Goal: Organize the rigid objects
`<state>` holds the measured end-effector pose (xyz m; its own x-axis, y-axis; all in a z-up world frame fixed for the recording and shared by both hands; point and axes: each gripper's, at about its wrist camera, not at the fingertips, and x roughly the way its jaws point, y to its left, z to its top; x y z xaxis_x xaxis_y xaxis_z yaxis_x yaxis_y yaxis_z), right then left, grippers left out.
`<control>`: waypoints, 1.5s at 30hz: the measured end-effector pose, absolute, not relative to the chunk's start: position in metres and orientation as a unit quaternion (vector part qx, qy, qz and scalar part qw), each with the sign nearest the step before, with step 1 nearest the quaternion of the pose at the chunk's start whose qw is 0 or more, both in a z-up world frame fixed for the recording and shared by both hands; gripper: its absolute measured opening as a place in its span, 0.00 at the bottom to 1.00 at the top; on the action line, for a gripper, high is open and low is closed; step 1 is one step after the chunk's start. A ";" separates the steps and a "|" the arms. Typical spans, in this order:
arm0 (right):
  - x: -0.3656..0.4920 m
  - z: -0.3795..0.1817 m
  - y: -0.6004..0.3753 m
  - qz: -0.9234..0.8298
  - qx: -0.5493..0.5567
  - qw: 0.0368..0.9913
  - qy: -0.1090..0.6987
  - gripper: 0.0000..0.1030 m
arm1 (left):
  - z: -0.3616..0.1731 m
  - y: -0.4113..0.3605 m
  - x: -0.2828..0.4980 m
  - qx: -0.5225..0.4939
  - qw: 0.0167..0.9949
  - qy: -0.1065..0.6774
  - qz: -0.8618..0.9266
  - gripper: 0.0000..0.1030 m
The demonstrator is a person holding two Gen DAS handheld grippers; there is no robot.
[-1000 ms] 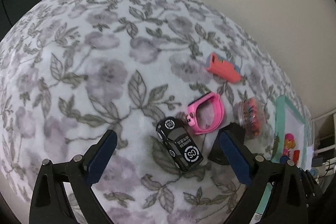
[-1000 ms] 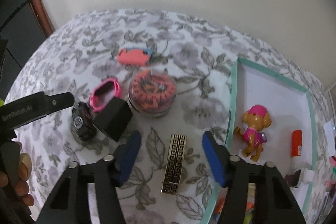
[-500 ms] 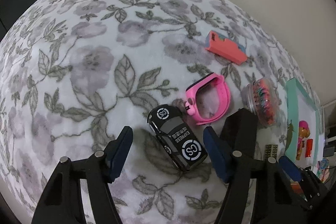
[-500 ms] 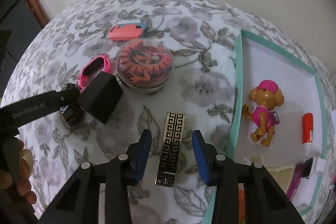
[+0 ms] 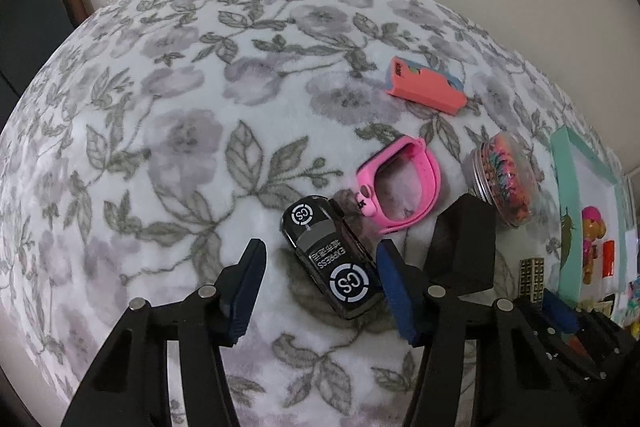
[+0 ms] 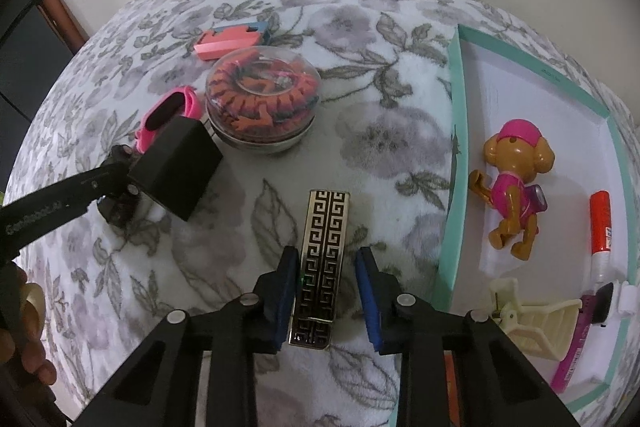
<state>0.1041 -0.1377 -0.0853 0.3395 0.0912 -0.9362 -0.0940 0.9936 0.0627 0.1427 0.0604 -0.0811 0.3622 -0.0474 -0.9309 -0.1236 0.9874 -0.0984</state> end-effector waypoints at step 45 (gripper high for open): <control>0.098 -0.004 -0.183 0.089 0.173 0.862 0.468 0.22 | 0.019 0.051 0.128 -0.118 0.880 0.460 0.006 0.39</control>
